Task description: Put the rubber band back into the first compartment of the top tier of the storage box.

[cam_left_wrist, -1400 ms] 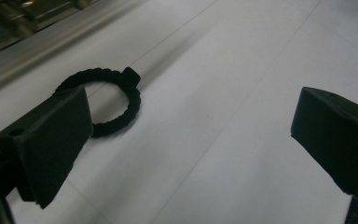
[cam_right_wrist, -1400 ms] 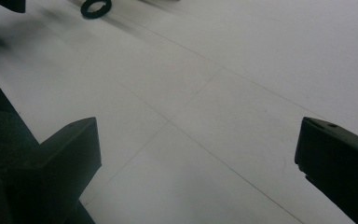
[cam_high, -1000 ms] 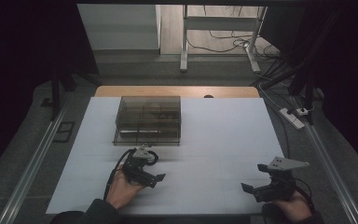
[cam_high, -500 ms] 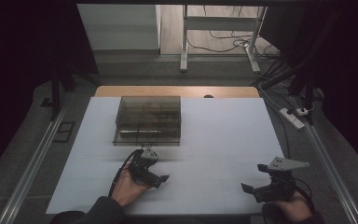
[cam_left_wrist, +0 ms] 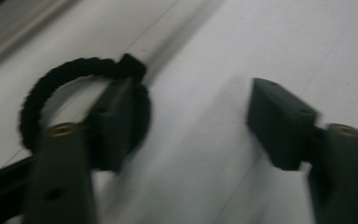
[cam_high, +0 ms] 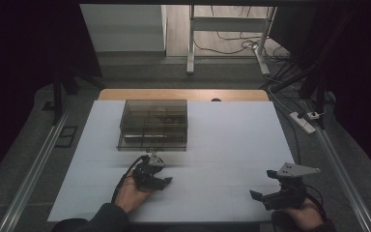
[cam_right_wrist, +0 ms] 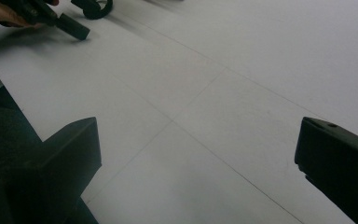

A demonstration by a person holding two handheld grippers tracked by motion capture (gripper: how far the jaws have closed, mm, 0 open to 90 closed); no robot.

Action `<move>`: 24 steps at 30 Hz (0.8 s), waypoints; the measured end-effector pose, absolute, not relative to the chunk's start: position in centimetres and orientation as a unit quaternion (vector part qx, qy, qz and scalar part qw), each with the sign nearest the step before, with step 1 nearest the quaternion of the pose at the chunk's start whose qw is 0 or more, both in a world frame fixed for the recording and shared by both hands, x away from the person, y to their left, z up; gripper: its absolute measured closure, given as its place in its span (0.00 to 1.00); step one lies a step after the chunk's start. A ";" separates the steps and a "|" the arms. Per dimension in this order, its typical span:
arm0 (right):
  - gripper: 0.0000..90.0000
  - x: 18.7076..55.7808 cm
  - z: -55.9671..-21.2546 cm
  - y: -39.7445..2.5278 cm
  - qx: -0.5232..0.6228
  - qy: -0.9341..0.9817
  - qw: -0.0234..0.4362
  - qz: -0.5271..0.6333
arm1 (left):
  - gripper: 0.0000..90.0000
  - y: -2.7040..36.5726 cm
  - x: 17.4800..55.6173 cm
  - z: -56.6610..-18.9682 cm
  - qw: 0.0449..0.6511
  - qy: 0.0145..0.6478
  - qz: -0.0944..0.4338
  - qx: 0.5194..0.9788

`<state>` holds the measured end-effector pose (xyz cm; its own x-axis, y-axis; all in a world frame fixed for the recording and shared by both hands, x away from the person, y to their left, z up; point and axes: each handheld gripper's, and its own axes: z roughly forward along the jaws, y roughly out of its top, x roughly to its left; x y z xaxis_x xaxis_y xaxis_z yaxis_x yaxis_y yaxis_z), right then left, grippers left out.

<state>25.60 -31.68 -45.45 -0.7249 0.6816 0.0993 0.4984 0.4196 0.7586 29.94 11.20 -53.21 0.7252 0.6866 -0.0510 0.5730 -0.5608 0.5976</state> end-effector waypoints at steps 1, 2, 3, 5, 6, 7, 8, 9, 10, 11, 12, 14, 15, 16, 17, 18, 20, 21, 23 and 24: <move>0.00 25.6 -45.5 -31.7 0.353 0.835 0.113 0.407 | 0.51 11.3 29.9 -53.2 0.302 0.362 0.094 0.877; 0.00 25.6 -45.5 -31.7 0.353 0.835 0.113 0.407 | 0.56 11.4 29.9 -53.1 0.302 0.364 0.095 0.876; 0.00 25.6 -45.5 -31.7 0.353 0.835 0.113 0.407 | 0.62 11.5 30.0 -53.1 0.302 0.366 0.093 0.875; 0.00 25.6 -45.5 -31.7 0.353 0.835 0.113 0.407 | 0.74 11.7 30.0 -53.0 0.302 0.375 0.092 0.872; 0.00 25.6 -45.5 -31.7 0.353 0.835 0.113 0.407 | 0.81 11.8 30.0 -53.0 0.301 0.376 0.090 0.872; 0.00 25.6 -45.5 -31.7 0.353 0.835 0.113 0.407 | 0.88 11.8 30.0 -53.0 0.302 0.377 0.086 0.871; 0.00 25.6 -45.5 -31.7 0.353 0.835 0.113 0.407 | 0.92 11.8 30.0 -53.0 0.302 0.377 0.084 0.871; 0.00 25.6 -45.5 -31.7 0.352 0.835 0.113 0.407 | 0.93 11.8 30.0 -53.0 0.300 0.375 0.084 0.873; 0.00 25.6 -45.5 -31.7 0.352 0.835 0.113 0.407 | 0.94 11.7 30.0 -53.0 0.299 0.376 0.086 0.873; 0.00 25.6 -45.5 -31.7 0.352 0.835 0.113 0.406 | 0.95 11.6 29.9 -52.9 0.296 0.374 0.089 0.874; 0.00 25.6 -45.5 -31.7 0.352 0.836 0.113 0.406 | 0.95 11.6 29.9 -52.9 0.293 0.372 0.092 0.876; 0.00 25.6 -45.5 -31.7 0.352 0.835 0.113 0.407 | 0.95 11.5 29.9 -52.8 0.291 0.375 0.092 0.875; 0.00 25.6 -45.5 -31.7 0.352 0.835 0.113 0.407 | 0.96 11.5 29.9 -52.8 0.292 0.376 0.090 0.875; 0.00 25.6 -45.5 -31.7 0.352 0.835 0.113 0.407 | 0.96 11.6 29.9 -52.8 0.293 0.376 0.087 0.875; 0.00 25.6 -45.5 -31.7 0.352 0.835 0.113 0.407 | 0.96 11.7 29.9 -52.8 0.294 0.376 0.086 0.875; 0.00 25.6 -45.5 -31.7 0.352 0.835 0.113 0.407 | 0.96 11.7 29.9 -52.8 0.294 0.375 0.086 0.875; 0.00 25.6 -45.5 -31.7 0.351 0.835 0.113 0.407 | 0.96 11.6 29.9 -52.8 0.293 0.372 0.089 0.876; 0.00 25.6 -45.5 -31.7 0.352 0.835 0.113 0.407 | 0.96 11.6 29.8 -52.8 0.293 0.371 0.091 0.877; 0.00 25.5 -45.4 -31.7 0.352 0.836 0.113 0.407 | 0.96 11.5 29.7 -52.7 0.295 0.365 0.091 0.878; 0.00 25.5 -45.4 -31.7 0.352 0.836 0.113 0.407 | 0.96 11.5 29.7 -52.6 0.295 0.363 0.092 0.879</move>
<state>25.55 -31.72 -45.44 -0.7273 0.6795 0.0970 0.4954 0.4218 0.7594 29.67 11.45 -52.65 0.7196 0.6925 -0.0521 0.5837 -0.5625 0.5856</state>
